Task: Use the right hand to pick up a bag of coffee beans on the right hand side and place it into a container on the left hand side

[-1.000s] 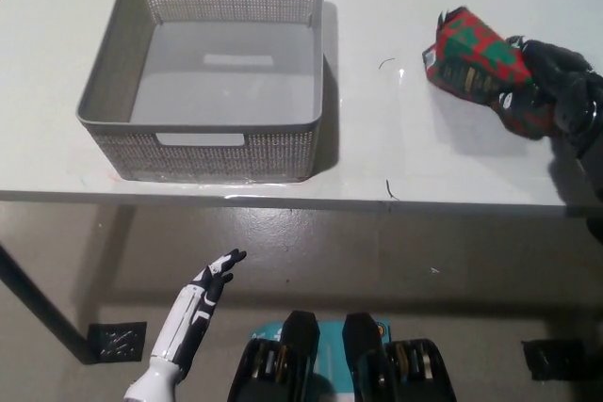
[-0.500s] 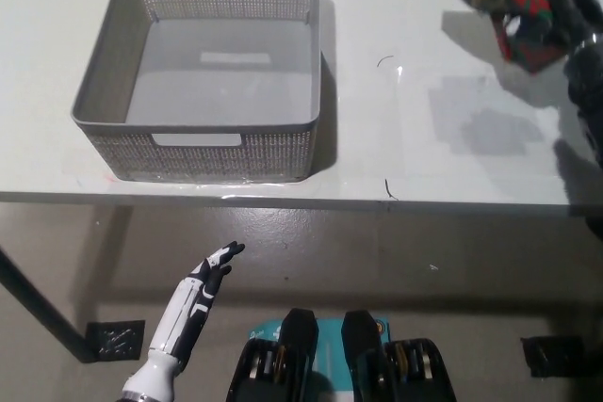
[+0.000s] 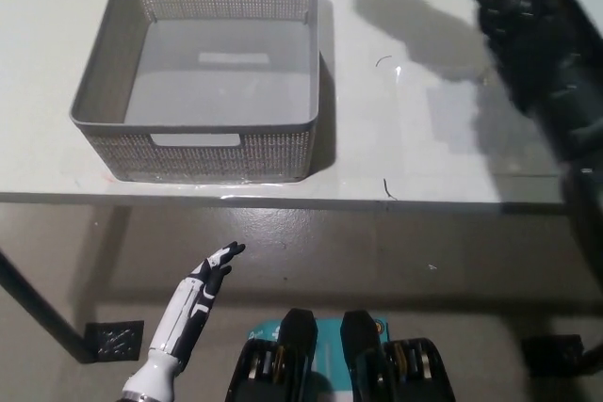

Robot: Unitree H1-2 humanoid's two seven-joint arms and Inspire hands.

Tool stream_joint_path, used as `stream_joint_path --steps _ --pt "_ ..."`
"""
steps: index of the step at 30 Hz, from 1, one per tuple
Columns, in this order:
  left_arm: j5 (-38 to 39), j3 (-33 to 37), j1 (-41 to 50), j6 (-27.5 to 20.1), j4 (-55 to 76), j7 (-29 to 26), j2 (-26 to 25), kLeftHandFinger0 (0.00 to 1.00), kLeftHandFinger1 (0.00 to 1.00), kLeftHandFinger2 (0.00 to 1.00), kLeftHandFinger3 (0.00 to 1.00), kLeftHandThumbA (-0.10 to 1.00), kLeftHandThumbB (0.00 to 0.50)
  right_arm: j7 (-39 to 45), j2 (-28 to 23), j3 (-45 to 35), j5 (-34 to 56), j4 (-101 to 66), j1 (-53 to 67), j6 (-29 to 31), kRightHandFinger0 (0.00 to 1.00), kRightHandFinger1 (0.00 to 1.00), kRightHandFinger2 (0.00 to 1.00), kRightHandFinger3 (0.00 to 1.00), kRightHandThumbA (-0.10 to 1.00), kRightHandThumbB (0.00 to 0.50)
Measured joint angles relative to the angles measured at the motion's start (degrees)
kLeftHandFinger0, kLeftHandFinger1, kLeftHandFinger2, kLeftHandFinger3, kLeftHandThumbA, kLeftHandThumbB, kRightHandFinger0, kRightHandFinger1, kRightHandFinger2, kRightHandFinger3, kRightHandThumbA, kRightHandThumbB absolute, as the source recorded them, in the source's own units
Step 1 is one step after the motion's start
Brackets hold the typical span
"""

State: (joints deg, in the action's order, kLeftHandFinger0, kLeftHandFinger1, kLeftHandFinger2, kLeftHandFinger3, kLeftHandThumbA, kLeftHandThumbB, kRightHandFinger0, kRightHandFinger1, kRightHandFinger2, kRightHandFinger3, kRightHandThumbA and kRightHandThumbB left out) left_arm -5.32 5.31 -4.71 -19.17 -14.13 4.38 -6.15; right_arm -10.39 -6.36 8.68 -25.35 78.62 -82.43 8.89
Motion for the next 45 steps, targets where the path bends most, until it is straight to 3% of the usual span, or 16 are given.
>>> stream_joint_path --steps 1,2,3,4,8,14,17,18,19,20,21,24,32,39,42,45 --pt "0.0 0.0 0.0 0.0 0.0 0.0 0.0 1.00 1.00 1.00 1.00 1.00 0.242 -0.2 0.9 0.0 0.0 -0.1 -0.4 0.0 0.06 0.22 0.32 0.54 -0.10 0.190" --pt "0.0 0.1 0.0 0.0 0.0 0.0 0.0 1.00 1.00 1.00 1.00 1.00 0.235 -0.5 2.6 0.1 0.1 -0.3 -1.1 0.0 0.00 0.12 0.46 0.63 -0.10 0.172" --pt "0.0 0.1 0.0 0.0 0.0 0.0 0.0 1.00 1.00 1.00 1.00 1.00 0.233 -0.6 3.3 0.2 0.1 -0.3 -1.5 0.0 0.00 0.14 0.55 0.68 -0.10 0.170" --pt "0.0 0.1 0.0 0.0 0.0 0.0 0.0 1.00 1.00 1.00 1.00 1.00 0.243 -0.6 4.8 0.1 0.3 -0.3 -2.0 0.2 0.00 0.18 0.73 0.84 -0.10 0.167" --pt "0.1 0.2 0.0 0.0 0.0 0.2 -0.1 1.00 1.00 1.00 1.00 1.00 0.269 -0.7 8.9 0.1 1.0 -0.3 -2.6 1.4 0.00 0.38 0.78 0.88 -0.10 0.149" --pt "0.1 0.4 0.0 0.0 0.0 0.4 -0.1 1.00 1.00 1.00 1.00 1.00 0.259 -0.9 12.9 0.4 1.4 -0.2 -2.6 1.6 0.00 0.36 0.73 0.83 -0.10 0.136" --pt "0.1 0.6 0.0 0.0 0.0 0.4 -0.1 1.00 1.00 1.00 1.00 1.00 0.245 -1.0 13.5 1.1 1.4 -0.2 -2.6 1.8 0.01 0.38 0.78 0.86 -0.10 0.172" --pt "0.1 0.6 0.0 0.0 0.0 0.5 -0.1 1.00 1.00 1.00 1.00 1.00 0.241 -1.1 13.6 1.1 1.4 -0.2 -2.6 1.8 0.19 0.58 0.99 1.00 0.05 0.187" --pt "0.1 0.7 0.0 0.0 0.0 0.5 -0.1 1.00 1.00 1.00 1.00 1.00 0.240 -1.1 13.6 1.2 1.4 -0.2 -2.6 1.8 0.57 0.93 1.00 1.00 0.36 0.293" --pt "0.0 0.9 0.0 0.0 0.0 0.5 -0.2 1.00 1.00 1.00 1.00 1.00 0.239 -1.1 13.6 1.4 1.4 -0.2 -2.6 1.2 0.71 1.00 1.00 1.00 0.41 0.280" --pt "0.0 1.0 0.0 -0.1 0.0 0.5 -0.2 1.00 1.00 1.00 1.00 1.00 0.251 -1.1 13.5 1.8 1.4 -0.2 -2.6 0.7 1.00 1.00 1.00 1.00 0.79 0.400" --pt "0.1 1.1 -0.1 -0.1 0.1 0.7 -0.3 1.00 1.00 1.00 1.00 1.00 0.255 0.6 13.0 3.6 1.2 -0.2 -2.7 -1.4 1.00 1.00 1.00 1.00 0.91 0.489" --pt "-0.2 1.2 -0.2 0.0 0.4 0.8 -0.7 1.00 1.00 1.00 1.00 1.00 0.225 6.1 9.8 6.8 1.0 -0.8 -3.0 -5.5 1.00 1.00 1.00 1.00 1.00 0.484" --pt "-0.7 1.4 -0.8 0.0 0.3 0.8 -0.9 1.00 1.00 1.00 1.00 1.00 0.221 8.8 7.2 7.0 1.1 -3.4 -2.9 -7.0 1.00 1.00 1.00 1.00 1.00 0.471" --pt "-0.9 1.5 -1.2 0.0 0.3 0.8 -0.9 1.00 1.00 1.00 1.00 1.00 0.216 9.7 5.5 5.6 2.1 -6.9 -2.4 -7.0 1.00 1.00 1.00 1.00 1.00 0.432" --pt "-1.0 1.5 -1.2 0.1 0.3 0.8 -0.9 1.00 1.00 1.00 1.00 1.00 0.220 10.4 3.2 3.8 2.6 -14.1 -0.2 -7.1 1.00 1.00 1.00 1.00 1.00 0.447"
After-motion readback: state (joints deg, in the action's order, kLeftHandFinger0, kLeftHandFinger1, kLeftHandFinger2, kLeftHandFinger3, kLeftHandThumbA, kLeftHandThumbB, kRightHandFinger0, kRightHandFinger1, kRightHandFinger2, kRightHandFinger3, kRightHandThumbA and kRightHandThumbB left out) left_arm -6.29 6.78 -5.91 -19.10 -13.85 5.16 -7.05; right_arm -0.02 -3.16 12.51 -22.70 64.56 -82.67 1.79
